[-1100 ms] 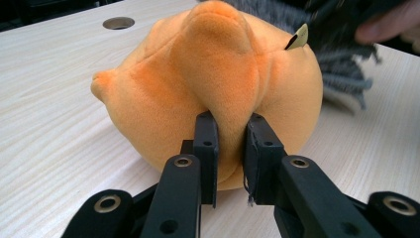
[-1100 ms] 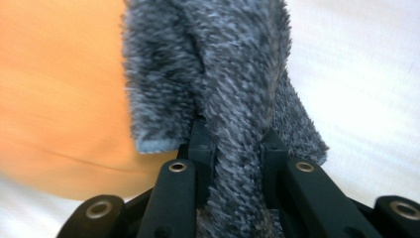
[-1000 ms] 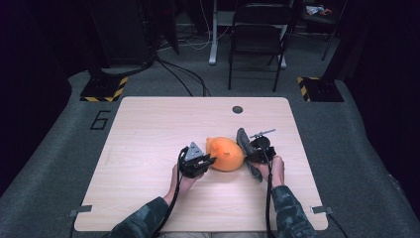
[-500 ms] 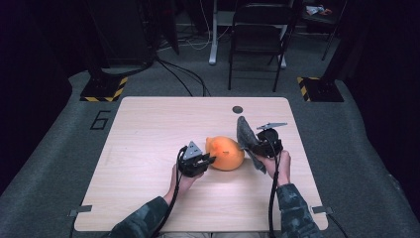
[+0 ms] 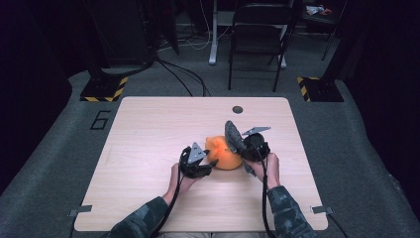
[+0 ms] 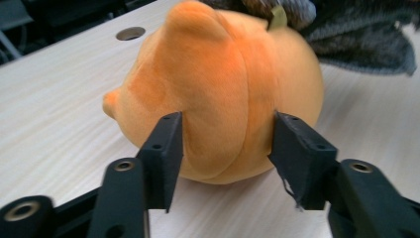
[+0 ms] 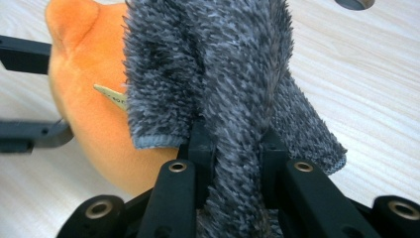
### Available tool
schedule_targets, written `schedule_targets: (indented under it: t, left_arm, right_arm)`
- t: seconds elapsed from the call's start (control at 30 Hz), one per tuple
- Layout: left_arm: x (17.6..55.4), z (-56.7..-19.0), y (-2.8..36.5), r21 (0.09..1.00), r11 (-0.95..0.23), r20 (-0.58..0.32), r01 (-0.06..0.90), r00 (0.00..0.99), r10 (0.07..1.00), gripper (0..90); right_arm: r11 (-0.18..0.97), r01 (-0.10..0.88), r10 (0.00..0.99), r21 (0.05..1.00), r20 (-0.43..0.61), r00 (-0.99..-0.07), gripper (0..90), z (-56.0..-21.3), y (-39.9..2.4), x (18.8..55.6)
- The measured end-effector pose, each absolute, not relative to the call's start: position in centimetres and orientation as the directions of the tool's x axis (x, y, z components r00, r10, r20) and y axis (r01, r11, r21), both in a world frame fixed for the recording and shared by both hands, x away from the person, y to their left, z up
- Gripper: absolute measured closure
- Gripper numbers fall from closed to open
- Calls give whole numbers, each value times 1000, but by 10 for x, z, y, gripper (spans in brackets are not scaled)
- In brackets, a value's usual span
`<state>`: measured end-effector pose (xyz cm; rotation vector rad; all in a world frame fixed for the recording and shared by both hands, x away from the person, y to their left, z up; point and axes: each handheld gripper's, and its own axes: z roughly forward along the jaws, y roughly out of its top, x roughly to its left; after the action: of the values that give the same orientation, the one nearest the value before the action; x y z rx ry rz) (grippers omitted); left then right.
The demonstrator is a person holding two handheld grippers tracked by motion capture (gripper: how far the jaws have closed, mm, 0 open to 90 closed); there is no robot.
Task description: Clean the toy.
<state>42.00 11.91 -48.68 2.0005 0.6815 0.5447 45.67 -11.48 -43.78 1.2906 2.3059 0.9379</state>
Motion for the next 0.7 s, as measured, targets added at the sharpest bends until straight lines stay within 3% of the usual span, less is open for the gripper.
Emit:
schedule_targets:
  t: [0.17,0.23,0.33,0.4,0.63,0.7]
  left_arm:
    - [416,-489,110,854,-489,222,176,727,649,434]
    - [415,-490,108,846,-513,264,141,726,635,493]
    - [417,-495,109,858,-488,235,160,722,651,653]
    - [418,-495,111,862,-476,220,175,717,661,714]
    - [421,-492,116,874,-428,147,229,716,682,745]
    - [421,-492,116,874,-427,142,232,719,681,743]
  right_arm:
    - [364,599,846,713,15,-532,747,-439,-110,458]
    - [357,593,850,722,12,-527,747,-440,-109,458]
    - [343,586,848,734,26,-529,747,-443,-110,461]
    - [339,588,844,734,38,-534,746,-440,-110,461]
    - [355,553,816,753,39,-577,746,-409,-100,448]
    - [395,524,792,754,8,-610,744,-402,-77,437]
